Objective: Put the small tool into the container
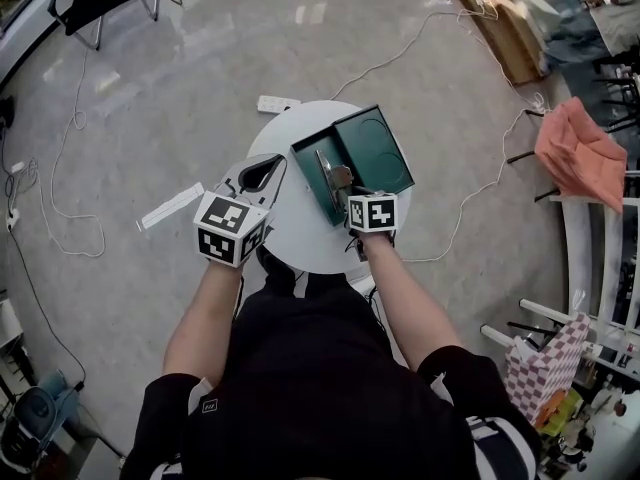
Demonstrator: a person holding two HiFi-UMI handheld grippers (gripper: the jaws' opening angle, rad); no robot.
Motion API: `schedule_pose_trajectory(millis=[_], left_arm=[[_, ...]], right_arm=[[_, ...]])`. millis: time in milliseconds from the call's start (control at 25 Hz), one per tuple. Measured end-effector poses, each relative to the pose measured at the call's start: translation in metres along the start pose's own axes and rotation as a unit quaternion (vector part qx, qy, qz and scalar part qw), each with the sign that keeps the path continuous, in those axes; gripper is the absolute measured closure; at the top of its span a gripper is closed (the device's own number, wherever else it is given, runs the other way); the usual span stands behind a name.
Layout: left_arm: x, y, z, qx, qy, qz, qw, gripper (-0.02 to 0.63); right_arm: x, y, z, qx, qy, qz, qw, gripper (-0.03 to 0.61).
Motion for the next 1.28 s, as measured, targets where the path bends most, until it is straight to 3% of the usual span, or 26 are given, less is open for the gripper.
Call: schedule_pose_trajectory(millis=[200,520,760,1000,1280], left_arm=[[-0.002,-0.009,0.021,-0.012,-0.018,-0.001,0.9998,0.611],[0.002,-0.014,0.023,-0.019,-0.020,-0.004,0.9996,0.611],[0.002,-0.025,0.021,-0.027,-0.015,-0.013,0.9994,0.611],[-0.006,-0.031,0.031,-0.039,-0.016,-0.023,0.9988,0.611],[-0.011,-0.037,0.041,-0.048,-0.016,-0.035,0.9981,0.611]], right_arm=[[0.015,0.011,0.012,0.013,-0.020,0.035,0.999,0.439],[0.034,0.014,0.006,0.023,-0.032,0.036,0.999,0.446],[0.046,-0.017,0.005,0.008,-0.054,-0.038,0.998,0.449],[0.054,-0.010,-0.006,-0.024,-0.050,-0.022,0.998,0.434],[0.084,-0.024,-0.002,-0.062,-0.112,-0.081,0.988,0.434]])
Point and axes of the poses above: the fingertips, and each gripper's own axes: x forward along the fingers, y to its right, z out of its underside, the point moved 1 cm from there along -x, backward along the fingers, and after that the axes turned 12 degrees about y, right-handed, at the moved point
